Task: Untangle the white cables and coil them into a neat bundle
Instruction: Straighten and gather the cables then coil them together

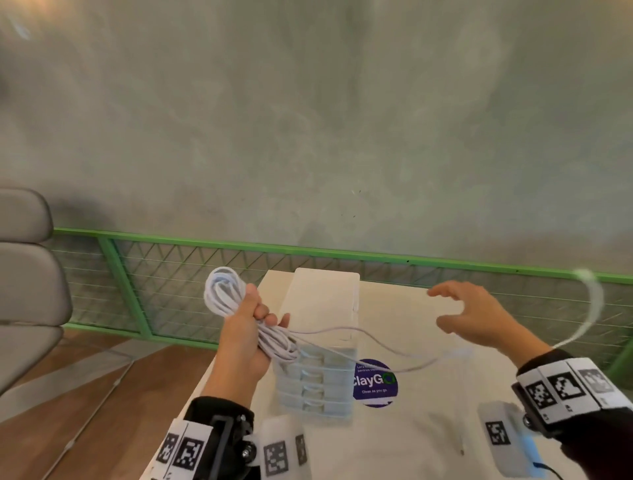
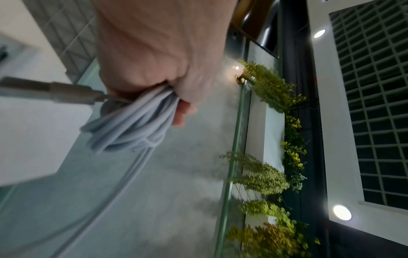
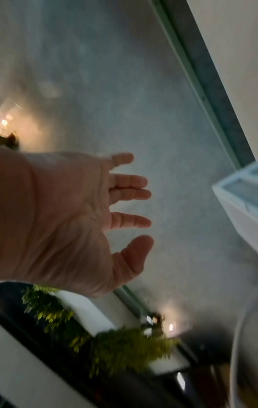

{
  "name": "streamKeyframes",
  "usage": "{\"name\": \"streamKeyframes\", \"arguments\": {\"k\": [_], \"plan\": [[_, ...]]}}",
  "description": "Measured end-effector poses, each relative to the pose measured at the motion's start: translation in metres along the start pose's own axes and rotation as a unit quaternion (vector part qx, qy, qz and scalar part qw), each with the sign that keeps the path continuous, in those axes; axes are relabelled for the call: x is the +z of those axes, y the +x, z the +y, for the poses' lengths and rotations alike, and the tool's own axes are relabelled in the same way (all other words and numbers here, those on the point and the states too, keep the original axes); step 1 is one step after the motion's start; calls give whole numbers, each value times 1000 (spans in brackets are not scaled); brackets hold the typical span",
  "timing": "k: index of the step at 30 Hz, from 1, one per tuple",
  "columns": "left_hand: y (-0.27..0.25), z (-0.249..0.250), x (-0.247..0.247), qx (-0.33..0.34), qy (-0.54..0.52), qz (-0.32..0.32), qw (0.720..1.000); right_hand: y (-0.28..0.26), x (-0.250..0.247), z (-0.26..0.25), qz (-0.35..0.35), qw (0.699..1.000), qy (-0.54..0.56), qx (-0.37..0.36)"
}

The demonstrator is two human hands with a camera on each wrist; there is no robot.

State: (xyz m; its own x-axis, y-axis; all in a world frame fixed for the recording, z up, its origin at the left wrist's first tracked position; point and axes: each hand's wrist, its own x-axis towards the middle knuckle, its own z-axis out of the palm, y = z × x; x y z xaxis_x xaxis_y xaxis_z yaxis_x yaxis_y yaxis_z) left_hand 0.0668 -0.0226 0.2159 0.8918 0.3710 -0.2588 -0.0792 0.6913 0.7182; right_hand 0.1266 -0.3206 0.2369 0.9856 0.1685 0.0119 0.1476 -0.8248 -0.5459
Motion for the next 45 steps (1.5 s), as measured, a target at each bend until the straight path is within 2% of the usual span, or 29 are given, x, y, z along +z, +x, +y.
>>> {"name": "streamKeyframes", "arguments": {"k": [3,5,7,8,10,13,16,18,21,23,24,28,32,33,35,37,39,42,45], "plan": [[-12,-21,24,-33,6,-42,999,-17,28,-42,-81,984,149,-52],[-19,-34,37,-46,15,-58,997,-29,50,-69,-187,948,245,-75],[-22,-41,44,-59,17,-63,996,-36,66,-84,-259,923,269,-88],[-22,-42,44,-67,7,-59,996,-39,71,-86,-265,921,272,-90],[-17,-38,40,-85,-38,-41,995,-40,73,-83,-224,934,266,-87],[-4,-30,28,-79,-127,-7,989,-36,73,-65,-117,973,168,-103],[5,-24,18,-48,-151,15,987,-42,81,-53,-96,987,26,-128],[4,-25,18,-24,-101,30,994,-53,89,-57,-131,973,-99,-162],[-9,-37,25,28,107,57,992,-70,93,-81,-182,925,-223,-248],[-18,-48,31,48,226,44,972,-72,91,-99,-185,906,-251,-285],[-22,-53,33,49,260,24,964,-71,88,-106,-166,908,-250,-291],[-31,-63,38,25,390,-82,917,-61,73,-115,-55,951,-186,-242],[-36,-57,34,-43,333,-240,911,-58,71,-109,-19,976,-126,-178],[-36,-55,30,-48,344,-282,894,-56,70,-108,-13,979,-116,-166],[-34,-51,24,-46,397,-358,844,-52,66,-104,0,986,-84,-141],[-33,-47,21,-44,421,-410,808,-48,60,-103,0,988,-85,-128],[-34,-44,20,-52,427,-435,791,-45,54,-104,-38,986,-103,-124],[-40,-47,21,-70,469,-449,758,-38,43,-100,-117,986,-62,-102],[-38,-59,18,-32,595,-374,711,-37,27,-97,-164,983,-47,-73]]}}
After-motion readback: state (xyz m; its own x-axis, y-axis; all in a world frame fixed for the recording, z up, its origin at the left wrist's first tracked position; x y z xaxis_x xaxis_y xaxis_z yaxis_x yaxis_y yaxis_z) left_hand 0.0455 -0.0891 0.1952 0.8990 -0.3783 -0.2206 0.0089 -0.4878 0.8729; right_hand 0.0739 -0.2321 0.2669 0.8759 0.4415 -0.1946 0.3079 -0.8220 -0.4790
